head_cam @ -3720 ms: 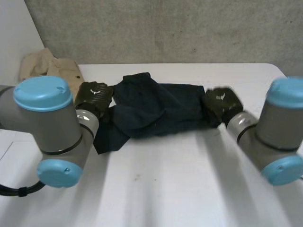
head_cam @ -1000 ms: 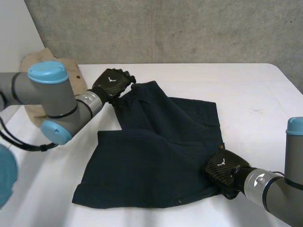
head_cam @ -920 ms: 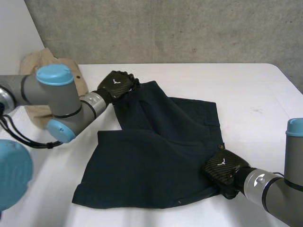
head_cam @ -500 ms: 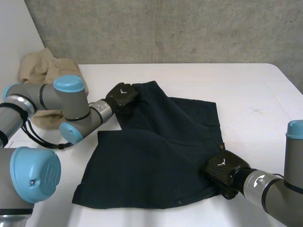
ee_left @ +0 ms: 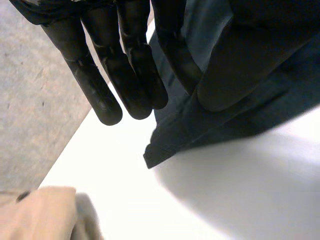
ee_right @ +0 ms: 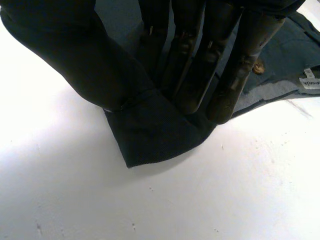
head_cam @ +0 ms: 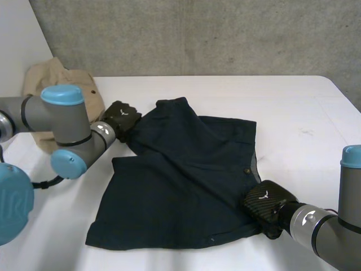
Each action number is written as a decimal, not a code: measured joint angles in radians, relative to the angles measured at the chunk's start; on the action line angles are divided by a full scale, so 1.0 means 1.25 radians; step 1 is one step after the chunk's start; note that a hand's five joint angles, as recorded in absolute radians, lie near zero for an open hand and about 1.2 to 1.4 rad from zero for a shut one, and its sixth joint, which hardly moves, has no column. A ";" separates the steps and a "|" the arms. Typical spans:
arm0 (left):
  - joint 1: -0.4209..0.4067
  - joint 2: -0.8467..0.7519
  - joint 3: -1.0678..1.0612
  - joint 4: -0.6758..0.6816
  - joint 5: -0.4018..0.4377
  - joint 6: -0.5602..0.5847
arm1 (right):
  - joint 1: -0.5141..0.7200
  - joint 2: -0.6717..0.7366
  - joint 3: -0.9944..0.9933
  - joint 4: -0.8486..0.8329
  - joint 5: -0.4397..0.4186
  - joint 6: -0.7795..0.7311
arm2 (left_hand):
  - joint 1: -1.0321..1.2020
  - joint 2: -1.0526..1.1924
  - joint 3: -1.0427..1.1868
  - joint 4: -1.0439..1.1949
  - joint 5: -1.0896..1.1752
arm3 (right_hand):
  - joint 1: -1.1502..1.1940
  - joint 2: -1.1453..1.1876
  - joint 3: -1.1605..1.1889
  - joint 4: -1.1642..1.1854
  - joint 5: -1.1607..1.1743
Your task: Fold the laundry.
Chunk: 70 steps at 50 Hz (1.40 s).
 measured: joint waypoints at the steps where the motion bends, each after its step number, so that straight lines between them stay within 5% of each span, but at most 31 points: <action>1: -0.001 0.012 -0.023 0.002 -0.014 0.005 | 0.000 -0.001 0.001 0.000 0.000 0.000 | 0.000 0.000 0.000 0.000 0.000 | 0.000 0.000 0.000 0.000 0.000; 8: -0.011 0.043 -0.116 0.005 -0.095 0.005 | 0.000 -0.009 0.008 0.001 -0.001 0.000 | 0.000 0.000 0.000 0.003 0.000 | 0.000 0.000 0.000 0.000 0.000; 20: -0.052 0.046 -0.143 0.002 -0.141 -0.018 | -0.001 -0.025 0.020 0.001 -0.001 0.000 | -0.009 -0.034 -0.028 -0.030 -0.010 | 0.000 0.000 0.000 0.000 0.000; 23: -0.060 0.067 -0.152 0.012 -0.164 -0.025 | -0.001 -0.033 0.022 0.000 -0.001 0.000 | -0.362 -0.393 -0.372 -0.383 -0.344 | 0.000 0.000 0.000 0.000 0.000; 25: -0.061 0.082 -0.158 0.020 -0.172 -0.029 | -0.001 -0.036 0.023 0.000 -0.002 0.000 | -0.362 -0.393 -0.372 -0.383 -0.344 | 0.000 0.000 0.000 0.000 0.000; 26: -0.060 0.106 -0.170 0.035 -0.181 -0.038 | -0.001 -0.038 0.022 -0.002 -0.002 0.001 | -0.526 -0.553 -0.545 -0.559 -0.524 | 0.000 0.000 0.000 0.000 0.000; 33: -0.042 0.235 -0.248 0.110 -0.200 -0.096 | 0.001 -0.043 0.017 -0.012 -0.002 0.023 | -0.530 -0.573 -0.567 -0.583 -0.549 | 0.000 0.000 0.000 0.000 0.000; 43: 0.008 0.518 -0.543 0.125 -0.164 -0.178 | 0.001 -0.042 -0.010 -0.047 0.000 0.152 | -0.530 -0.574 -0.567 -0.585 -0.551 | 0.000 0.000 0.000 0.000 0.000; 51: -0.001 0.718 -0.788 0.007 -0.066 -0.229 | 0.000 -0.038 -0.016 -0.100 0.002 0.248 | -0.530 -0.574 -0.567 -0.585 -0.551 | 0.000 0.000 0.000 0.000 0.000; 60: -0.009 0.754 -0.891 -0.095 -0.043 -0.259 | -0.001 -0.035 -0.007 -0.136 0.010 0.266 | -0.530 -0.574 -0.567 -0.585 -0.551 | 0.000 0.000 0.000 0.000 0.000; 70: -0.011 0.686 -0.899 -0.086 -0.065 -0.234 | -0.001 -0.034 -0.001 -0.144 0.014 0.274 | -0.418 -0.473 -0.475 -0.479 -0.443 | 0.000 0.000 0.000 0.000 0.000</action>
